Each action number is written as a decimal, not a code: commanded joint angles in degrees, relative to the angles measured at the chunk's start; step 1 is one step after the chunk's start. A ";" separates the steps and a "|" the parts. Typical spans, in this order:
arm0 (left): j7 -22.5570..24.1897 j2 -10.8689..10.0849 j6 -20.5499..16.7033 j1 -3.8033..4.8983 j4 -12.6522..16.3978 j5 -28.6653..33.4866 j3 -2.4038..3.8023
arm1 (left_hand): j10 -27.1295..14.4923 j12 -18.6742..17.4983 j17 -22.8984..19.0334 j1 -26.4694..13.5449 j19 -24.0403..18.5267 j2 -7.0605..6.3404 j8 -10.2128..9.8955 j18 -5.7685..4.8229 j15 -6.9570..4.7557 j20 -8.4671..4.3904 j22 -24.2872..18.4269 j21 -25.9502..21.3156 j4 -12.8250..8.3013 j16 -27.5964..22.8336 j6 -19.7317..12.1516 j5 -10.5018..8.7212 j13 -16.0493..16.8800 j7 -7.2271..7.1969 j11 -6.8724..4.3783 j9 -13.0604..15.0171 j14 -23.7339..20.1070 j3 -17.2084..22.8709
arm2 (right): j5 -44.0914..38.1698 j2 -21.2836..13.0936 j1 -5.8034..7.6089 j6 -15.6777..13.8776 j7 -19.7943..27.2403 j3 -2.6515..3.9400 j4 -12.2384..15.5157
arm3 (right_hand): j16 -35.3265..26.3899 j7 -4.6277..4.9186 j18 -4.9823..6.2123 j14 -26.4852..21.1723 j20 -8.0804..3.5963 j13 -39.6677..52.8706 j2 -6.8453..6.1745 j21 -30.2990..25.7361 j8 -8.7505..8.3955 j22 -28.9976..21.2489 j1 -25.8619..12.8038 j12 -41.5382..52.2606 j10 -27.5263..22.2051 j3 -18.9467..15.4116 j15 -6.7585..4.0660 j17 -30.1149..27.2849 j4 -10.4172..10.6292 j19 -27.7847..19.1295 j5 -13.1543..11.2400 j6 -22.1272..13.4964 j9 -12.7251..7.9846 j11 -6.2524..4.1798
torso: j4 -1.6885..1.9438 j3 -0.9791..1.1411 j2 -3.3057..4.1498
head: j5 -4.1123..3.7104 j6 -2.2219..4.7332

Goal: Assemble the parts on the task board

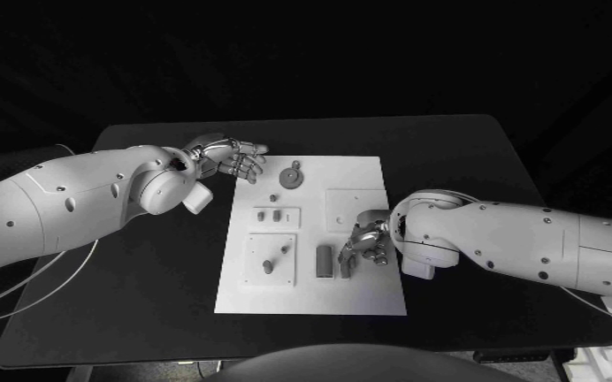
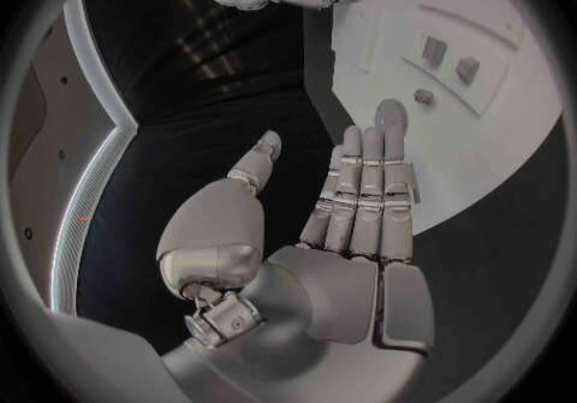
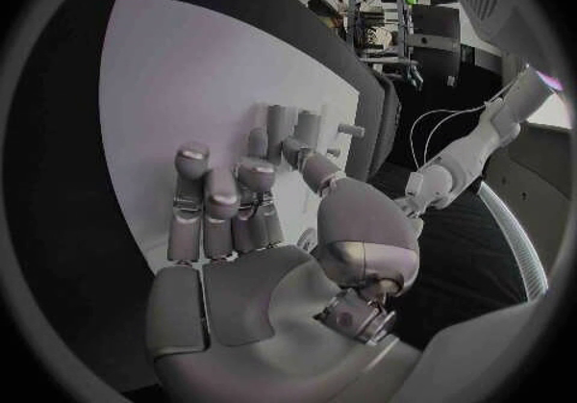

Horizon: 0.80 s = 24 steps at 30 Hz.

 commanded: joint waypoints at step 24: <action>0.00 0.04 1.08 0.04 0.14 -0.07 0.04 | -0.22 0.19 0.08 -0.58 0.00 -0.23 -0.21 1.13 0.08 -0.07 -0.07 0.14 -0.19 -0.21 0.01 -0.11 0.10 0.33 -0.28 -0.10 0.18 0.12 | -0.65 -0.05 -0.14 0.01 0.84 -0.03 0.23 | 0.02 0.64 1.20 -0.25 -0.51 0.41 -5.73 -0.24 -0.57 -0.15 -1.33 -0.22 -0.24 1.51 -0.93 0.13 6.24 0.12 -0.30 -0.51 0.28 0.00 | 0.00 0.06 0.02 | -0.07 -0.06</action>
